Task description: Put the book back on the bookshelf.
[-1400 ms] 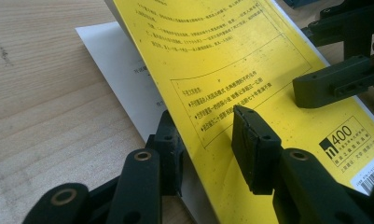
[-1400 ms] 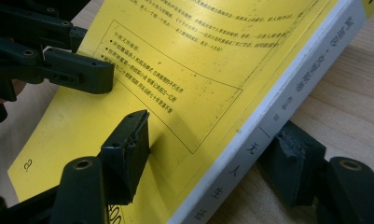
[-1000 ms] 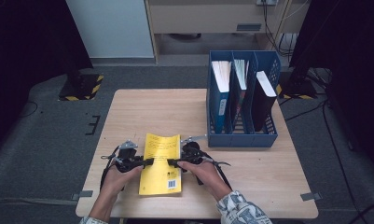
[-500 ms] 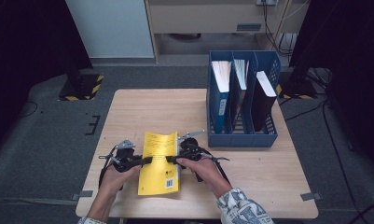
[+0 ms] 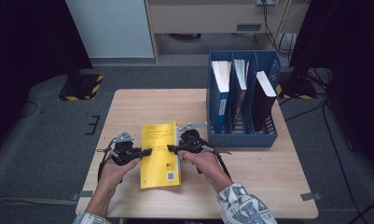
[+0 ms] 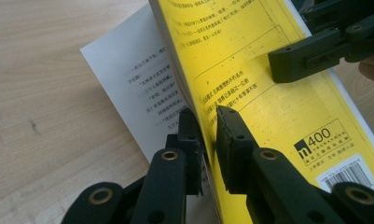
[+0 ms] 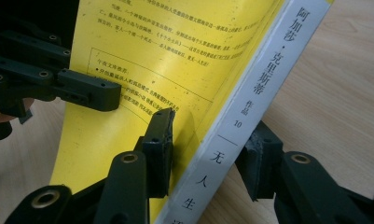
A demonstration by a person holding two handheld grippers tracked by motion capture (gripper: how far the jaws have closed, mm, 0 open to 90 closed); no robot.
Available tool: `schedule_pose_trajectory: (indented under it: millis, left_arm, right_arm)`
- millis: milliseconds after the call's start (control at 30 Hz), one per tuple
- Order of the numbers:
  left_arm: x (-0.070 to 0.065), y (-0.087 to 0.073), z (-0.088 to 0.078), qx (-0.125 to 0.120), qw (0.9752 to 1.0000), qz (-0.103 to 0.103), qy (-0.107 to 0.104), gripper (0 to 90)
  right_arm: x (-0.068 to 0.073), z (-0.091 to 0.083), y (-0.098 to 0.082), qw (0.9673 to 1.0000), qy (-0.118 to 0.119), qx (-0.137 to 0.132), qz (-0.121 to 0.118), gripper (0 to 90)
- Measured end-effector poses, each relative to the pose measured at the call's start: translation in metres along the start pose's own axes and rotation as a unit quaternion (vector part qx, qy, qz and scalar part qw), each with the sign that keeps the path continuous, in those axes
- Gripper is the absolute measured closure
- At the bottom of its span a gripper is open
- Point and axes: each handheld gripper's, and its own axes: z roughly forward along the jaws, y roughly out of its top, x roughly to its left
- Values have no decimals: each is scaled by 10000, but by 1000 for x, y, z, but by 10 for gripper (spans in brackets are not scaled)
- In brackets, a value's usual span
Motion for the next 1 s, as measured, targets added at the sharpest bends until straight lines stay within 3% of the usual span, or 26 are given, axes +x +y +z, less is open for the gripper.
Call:
schedule_pose_trajectory:
  millis: [133,367,633,900,1000]
  left_arm:
    - [-2,1,-3,-106,9999,111,-33,813]
    - [-2,5,-5,-184,9997,124,-63,823]
    - [-2,11,-11,-306,9993,191,-81,830]
    - [-3,15,-13,-381,9988,275,-105,837]
    - [-3,17,-13,-411,9987,277,-94,837]
  right_arm:
    - [2,-8,5,10000,48,18,-48,597]
    - [3,-11,10,9999,68,47,-103,586]
    - [8,-17,20,9992,-51,-165,-357,619]
    - [8,-21,33,9989,165,4,-434,543]
    - [6,-20,35,9985,95,17,-535,607]
